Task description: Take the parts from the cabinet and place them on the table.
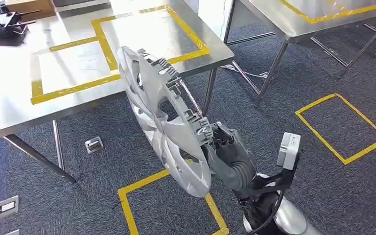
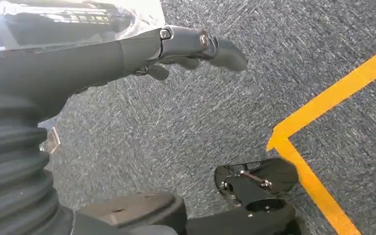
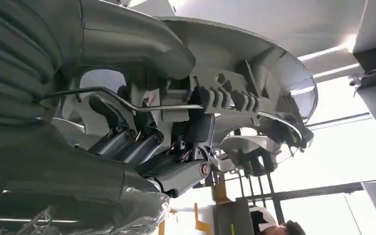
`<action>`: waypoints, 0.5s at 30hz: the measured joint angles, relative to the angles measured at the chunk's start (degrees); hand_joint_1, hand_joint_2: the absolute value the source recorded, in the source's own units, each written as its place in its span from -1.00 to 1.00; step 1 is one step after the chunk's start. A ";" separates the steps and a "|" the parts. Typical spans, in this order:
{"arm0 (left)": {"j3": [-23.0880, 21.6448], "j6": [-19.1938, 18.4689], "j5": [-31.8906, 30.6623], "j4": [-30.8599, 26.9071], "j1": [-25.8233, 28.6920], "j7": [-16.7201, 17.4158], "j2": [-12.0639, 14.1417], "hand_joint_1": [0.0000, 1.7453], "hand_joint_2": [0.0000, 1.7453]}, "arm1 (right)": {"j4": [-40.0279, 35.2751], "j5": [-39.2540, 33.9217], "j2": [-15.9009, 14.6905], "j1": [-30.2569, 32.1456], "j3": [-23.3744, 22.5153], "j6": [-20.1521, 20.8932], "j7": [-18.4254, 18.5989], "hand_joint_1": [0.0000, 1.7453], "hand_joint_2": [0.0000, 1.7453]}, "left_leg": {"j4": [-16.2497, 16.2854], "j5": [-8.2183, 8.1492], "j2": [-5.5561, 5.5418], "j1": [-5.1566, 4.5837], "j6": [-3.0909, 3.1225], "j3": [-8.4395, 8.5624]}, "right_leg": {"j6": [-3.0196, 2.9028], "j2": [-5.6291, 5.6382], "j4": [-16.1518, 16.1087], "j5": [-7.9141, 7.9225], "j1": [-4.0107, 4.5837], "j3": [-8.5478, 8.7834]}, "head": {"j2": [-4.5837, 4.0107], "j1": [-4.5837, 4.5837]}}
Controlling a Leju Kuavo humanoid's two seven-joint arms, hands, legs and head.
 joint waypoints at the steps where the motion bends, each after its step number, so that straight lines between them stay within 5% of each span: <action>1: -0.04 0.00 0.04 0.00 0.00 0.00 0.00 -1.00 1.00 | 0.00 -0.13 0.00 0.00 0.02 0.00 0.02 1.00 1.00 | 0.02 -0.52 -0.21 -0.01 -0.10 0.78 | -0.40 0.01 -4.16 3.51 0.21 1.24 | 0.00 0.02; 3: -0.02 0.00 0.09 0.00 -0.04 0.00 -0.09 -1.00 1.00 | 0.02 -0.13 0.00 -0.01 0.02 -0.02 0.00 1.00 1.00 | 0.01 -1.65 -0.34 0.06 -0.37 2.10 | -1.24 0.08 -13.72 9.23 0.89 4.35 | 0.00 0.07; 7: -0.11 -0.13 0.17 -0.04 -0.07 0.00 -0.44 -1.00 1.00 | 0.04 -0.13 0.02 -0.11 0.02 -0.04 -0.07 1.00 1.00 | -0.30 -2.14 -0.41 0.07 -1.49 2.12 | -2.34 0.21 -15.55 7.15 1.37 5.75 | 0.00 0.00; 9: -0.11 -0.11 0.17 -0.04 -0.18 0.00 -0.39 -1.00 1.00 | 0.02 -0.13 0.07 0.00 0.07 -0.06 -0.04 1.00 1.00 | -0.02 -2.97 -0.29 -0.05 -2.05 2.52 | -2.53 0.09 -17.12 7.22 0.75 7.00 | 0.00 -0.07; 10: -0.11 -0.11 0.17 -0.04 -0.22 0.00 -0.39 -1.00 1.00 | 0.02 -0.13 0.07 -0.02 0.04 -0.09 -0.04 1.00 1.00 | 2.00 -3.95 -0.24 -0.04 -2.26 1.67 | -2.75 -0.05 -17.52 7.08 0.69 7.53 | 0.00 -0.22; 13: -0.11 -0.11 0.20 -0.04 -0.04 0.00 -0.39 -1.00 1.00 | 0.04 -0.13 0.13 -0.02 0.07 -0.13 -0.11 1.00 1.00 | 14.58 -8.09 -0.22 0.41 -2.98 -5.66 | -2.97 -0.26 -17.53 6.34 0.65 8.36 | 0.00 -0.22; 15: -0.11 -0.11 0.22 -0.04 0.14 0.00 -0.39 -1.00 1.00 | 0.07 -0.15 0.13 0.10 0.09 -0.17 -0.11 1.00 1.00 | 15.29 -5.78 -0.20 0.74 -3.45 -7.27 | -2.74 -0.20 -17.48 5.67 0.52 9.21 | 0.00 -0.20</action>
